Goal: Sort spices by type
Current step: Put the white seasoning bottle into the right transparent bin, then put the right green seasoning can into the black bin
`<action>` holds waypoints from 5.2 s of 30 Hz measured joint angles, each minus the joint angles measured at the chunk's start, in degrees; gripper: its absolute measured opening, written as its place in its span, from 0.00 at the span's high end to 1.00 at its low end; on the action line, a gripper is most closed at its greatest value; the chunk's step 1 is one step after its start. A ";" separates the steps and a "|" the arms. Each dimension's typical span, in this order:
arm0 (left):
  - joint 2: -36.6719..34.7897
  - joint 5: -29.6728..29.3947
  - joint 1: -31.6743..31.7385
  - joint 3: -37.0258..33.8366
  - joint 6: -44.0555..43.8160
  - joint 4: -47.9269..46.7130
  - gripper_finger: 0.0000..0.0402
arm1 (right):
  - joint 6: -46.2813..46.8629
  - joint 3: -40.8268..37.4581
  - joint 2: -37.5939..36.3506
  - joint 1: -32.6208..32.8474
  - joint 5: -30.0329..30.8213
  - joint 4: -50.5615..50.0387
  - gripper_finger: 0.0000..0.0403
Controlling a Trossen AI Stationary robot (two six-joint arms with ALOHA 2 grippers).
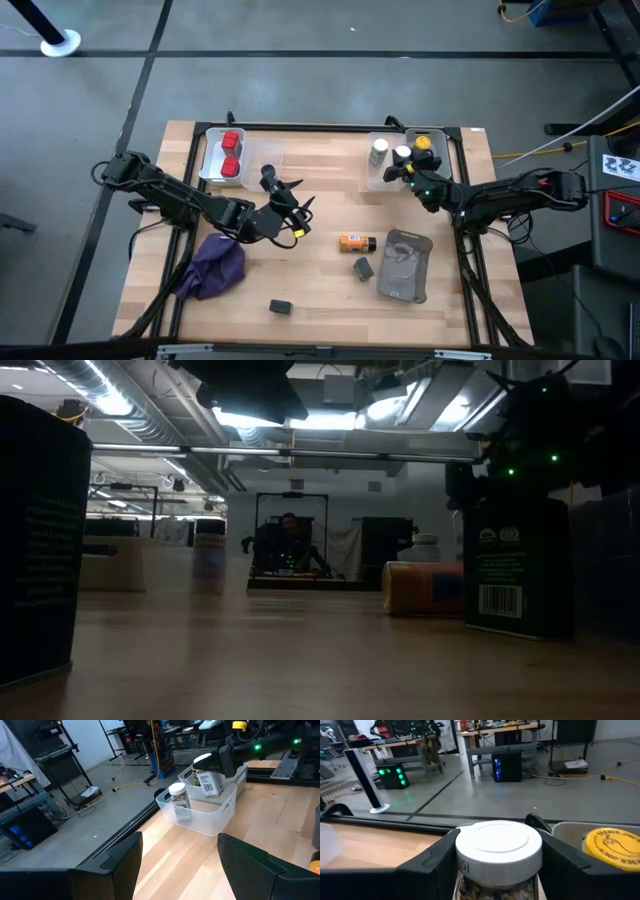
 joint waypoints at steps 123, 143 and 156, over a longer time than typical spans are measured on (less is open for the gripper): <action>5.84 56.79 1.90 -0.02 5.20 1.02 0.40 | 25.40 41.33 6.44 39.37 -24.89 -52.56 0.33; 5.84 56.57 1.92 -0.02 5.20 0.02 0.40 | 52.86 59.58 28.19 42.73 -37.82 -81.70 0.33; 5.84 56.59 1.92 -0.02 5.64 -0.02 0.40 | 54.35 60.41 35.04 42.73 -40.84 -83.44 0.33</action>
